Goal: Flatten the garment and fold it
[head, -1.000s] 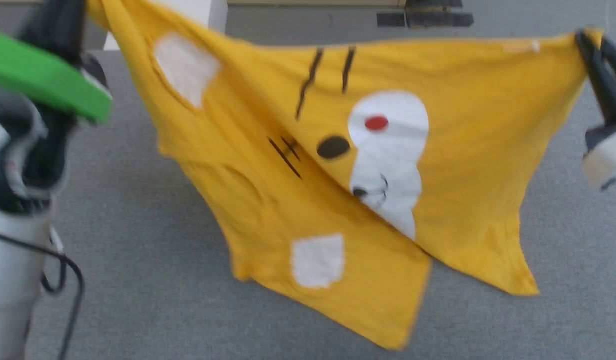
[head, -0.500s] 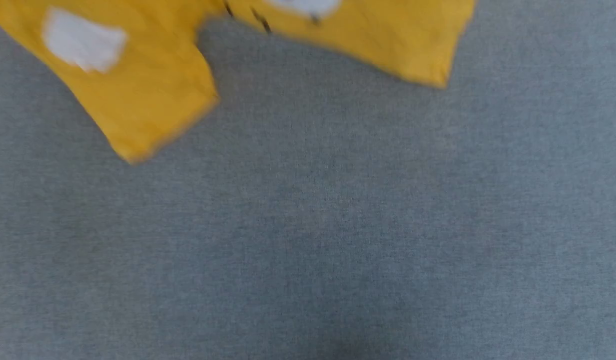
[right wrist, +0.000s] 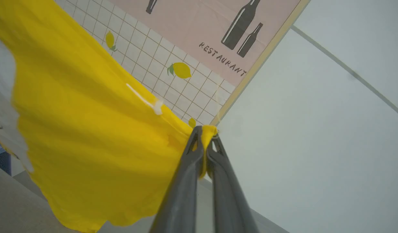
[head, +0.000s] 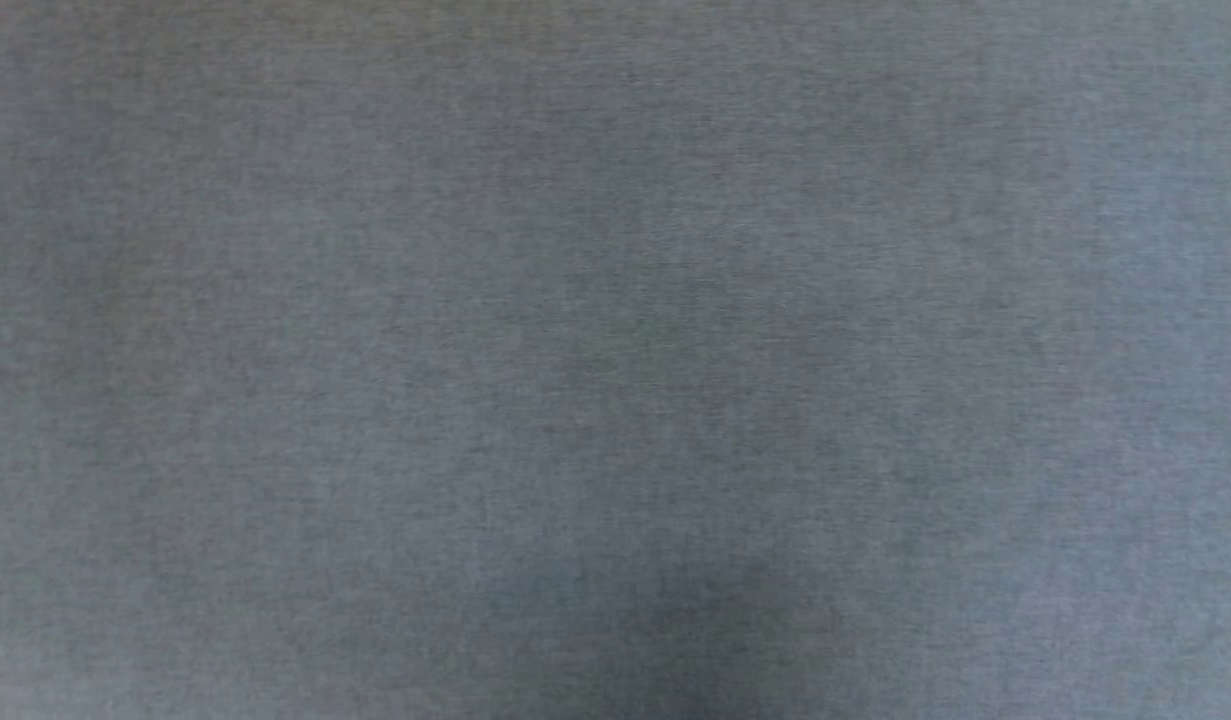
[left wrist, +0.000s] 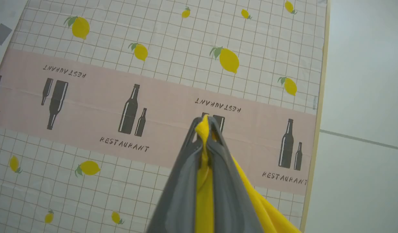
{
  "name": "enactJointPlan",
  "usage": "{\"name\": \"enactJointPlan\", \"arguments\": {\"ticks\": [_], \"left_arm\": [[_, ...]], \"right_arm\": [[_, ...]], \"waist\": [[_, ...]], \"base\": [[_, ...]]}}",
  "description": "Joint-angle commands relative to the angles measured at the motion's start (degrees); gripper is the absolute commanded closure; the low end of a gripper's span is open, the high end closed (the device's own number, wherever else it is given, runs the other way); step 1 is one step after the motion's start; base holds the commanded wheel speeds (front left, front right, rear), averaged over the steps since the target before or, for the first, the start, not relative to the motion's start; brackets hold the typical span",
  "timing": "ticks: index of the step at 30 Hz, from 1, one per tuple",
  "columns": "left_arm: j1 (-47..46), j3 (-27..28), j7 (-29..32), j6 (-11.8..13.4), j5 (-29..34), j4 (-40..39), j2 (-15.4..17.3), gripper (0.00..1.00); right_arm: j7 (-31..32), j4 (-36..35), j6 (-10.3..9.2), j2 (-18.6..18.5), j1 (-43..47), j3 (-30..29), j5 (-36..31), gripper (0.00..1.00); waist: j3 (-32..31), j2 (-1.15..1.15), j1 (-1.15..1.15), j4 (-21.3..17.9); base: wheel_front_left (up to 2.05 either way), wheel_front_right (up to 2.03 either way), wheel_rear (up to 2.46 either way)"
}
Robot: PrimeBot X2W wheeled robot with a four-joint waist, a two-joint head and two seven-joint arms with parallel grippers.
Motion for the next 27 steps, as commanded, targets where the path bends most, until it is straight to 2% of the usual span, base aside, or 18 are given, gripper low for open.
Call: {"name": "enactJointPlan", "arguments": {"ticks": [1,7,14,21,27], "left_arm": [[4.23,-0.95,-0.09,-0.73,1.12,1.68,0.78,1.0],[21.09,-6.43,1.89,-3.45,4.13,8.14,4.11,1.0],[45.98,-10.32,4.62,-5.6,2.33,8.4,5.63,1.0],[69.9,-12.63,11.15,-3.26,-1.07,-0.51,7.67,1.0],[86.38,-11.86,16.79,1.77,-6.05,-10.5,8.65,1.0]], "right_arm": [[-0.84,0.87,-0.09,0.65,3.31,0.68,0.45,1.0],[-2.35,2.97,-0.09,1.99,16.19,3.97,4.61,1.0],[0.3,0.86,-0.09,1.97,34.3,6.37,10.9,1.0],[5.78,-1.96,-0.09,2.22,50.62,3.72,13.02,1.0],[8.1,-4.83,-0.09,3.87,62.94,-1.69,12.21,1.0]], "waist": [[-1.0,0.0,-0.02,1.09],[-6.08,0.0,-0.02,2.29],[-15.51,0.0,-0.02,4.12],[-22.06,0.0,-0.02,4.79],[-25.11,0.0,-0.02,5.15]], "base": [[0.0,0.0,0.0],[0.0,0.0,0.0],[0.0,0.0,0.0],[0.0,0.0,0.0],[0.0,0.0,0.0]]}}
